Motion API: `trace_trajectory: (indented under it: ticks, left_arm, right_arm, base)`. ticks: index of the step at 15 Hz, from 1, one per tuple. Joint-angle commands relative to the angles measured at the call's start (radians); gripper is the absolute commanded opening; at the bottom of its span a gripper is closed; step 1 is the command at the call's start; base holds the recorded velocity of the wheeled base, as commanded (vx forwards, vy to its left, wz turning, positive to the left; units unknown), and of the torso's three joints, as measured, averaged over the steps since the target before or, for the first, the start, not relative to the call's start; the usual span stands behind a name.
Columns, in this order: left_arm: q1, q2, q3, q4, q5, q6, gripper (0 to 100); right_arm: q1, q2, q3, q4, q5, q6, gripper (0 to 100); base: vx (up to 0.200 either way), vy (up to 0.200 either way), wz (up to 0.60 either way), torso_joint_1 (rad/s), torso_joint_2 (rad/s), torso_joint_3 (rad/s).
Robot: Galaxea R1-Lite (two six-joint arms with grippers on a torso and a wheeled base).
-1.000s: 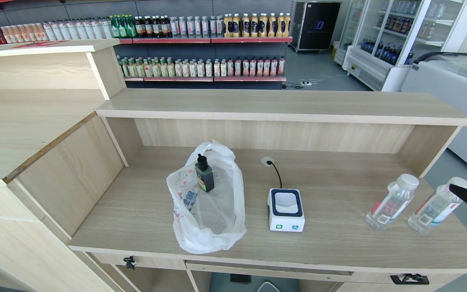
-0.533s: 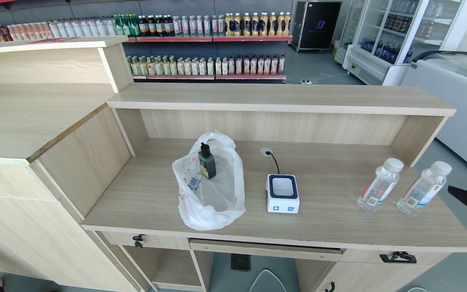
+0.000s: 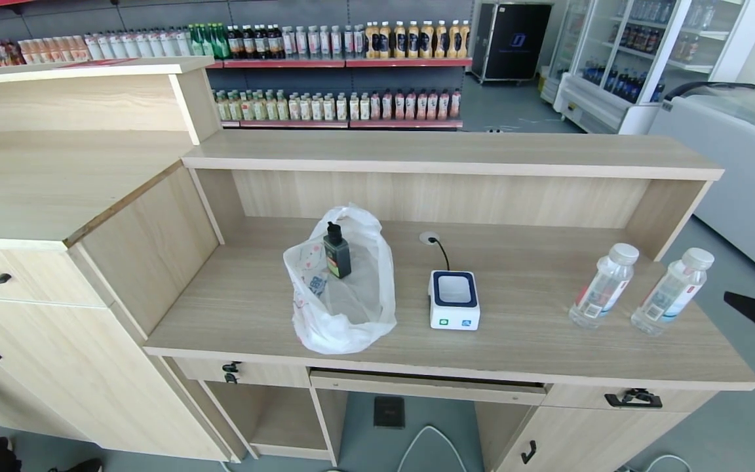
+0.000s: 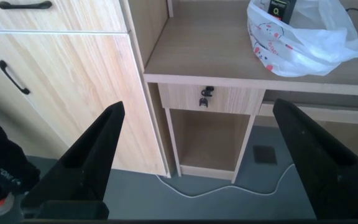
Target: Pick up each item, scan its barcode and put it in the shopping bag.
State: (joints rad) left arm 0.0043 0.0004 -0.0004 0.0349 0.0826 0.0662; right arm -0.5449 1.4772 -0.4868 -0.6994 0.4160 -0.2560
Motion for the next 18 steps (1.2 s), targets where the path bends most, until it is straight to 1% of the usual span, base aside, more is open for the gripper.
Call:
trace_trajectory:
  ticks: [1,2,3,6,10,13,15,16,18]
  left_arm:
    - [0.000,0.000,0.000,0.000,0.000,0.000,100]
    - [0.000,0.000,0.000,0.000,0.000,0.000,100]
    - [0.000,0.000,0.000,0.000,0.000,0.000,100]
    - [0.000,0.000,0.000,0.000,0.000,0.000,100]
    - [0.000,0.000,0.000,0.000,0.000,0.000,100]
    - [0.000,0.000,0.000,0.000,0.000,0.000,100]
    - [0.000,0.000,0.000,0.000,0.000,0.000,100]
    - [0.000,0.000,0.000,0.000,0.000,0.000,100]
    - [0.000,0.000,0.000,0.000,0.000,0.000,100]
  right_arm:
    - [-0.021,0.179,-0.038,-0.129,-0.034,0.004,100]
    - [-0.021,0.239,-0.035,-0.207,-0.069,0.018,100]
    - [-0.021,0.275,-0.027,-0.264,-0.075,0.029,100]
    - [-0.007,0.345,-0.015,-0.330,-0.078,0.026,100]
    - [0.008,0.420,-0.016,-0.364,-0.080,0.026,100]
    - [0.059,0.449,-0.029,-0.388,-0.078,0.034,100]
    - [0.091,0.463,-0.052,-0.390,-0.078,0.037,100]
    - [0.122,0.483,-0.092,-0.390,-0.078,0.037,100]
    - [0.145,0.514,-0.147,-0.388,-0.078,0.038,100]
  base:
    - [0.000,0.000,0.00,0.000,0.00,0.000]
    - [0.000,0.000,0.00,0.000,0.00,0.000]
    - [0.000,0.000,0.00,0.000,0.00,0.000]
    - [0.000,0.000,0.00,0.000,0.00,0.000]
    - [0.000,0.000,0.00,0.000,0.00,0.000]
    - [0.000,0.000,0.00,0.000,0.00,0.000]
    - [0.000,0.000,0.00,0.000,0.00,0.000]
    - [0.000,0.000,0.00,0.000,0.00,0.000]
    - [0.000,0.000,0.00,0.000,0.00,0.000]
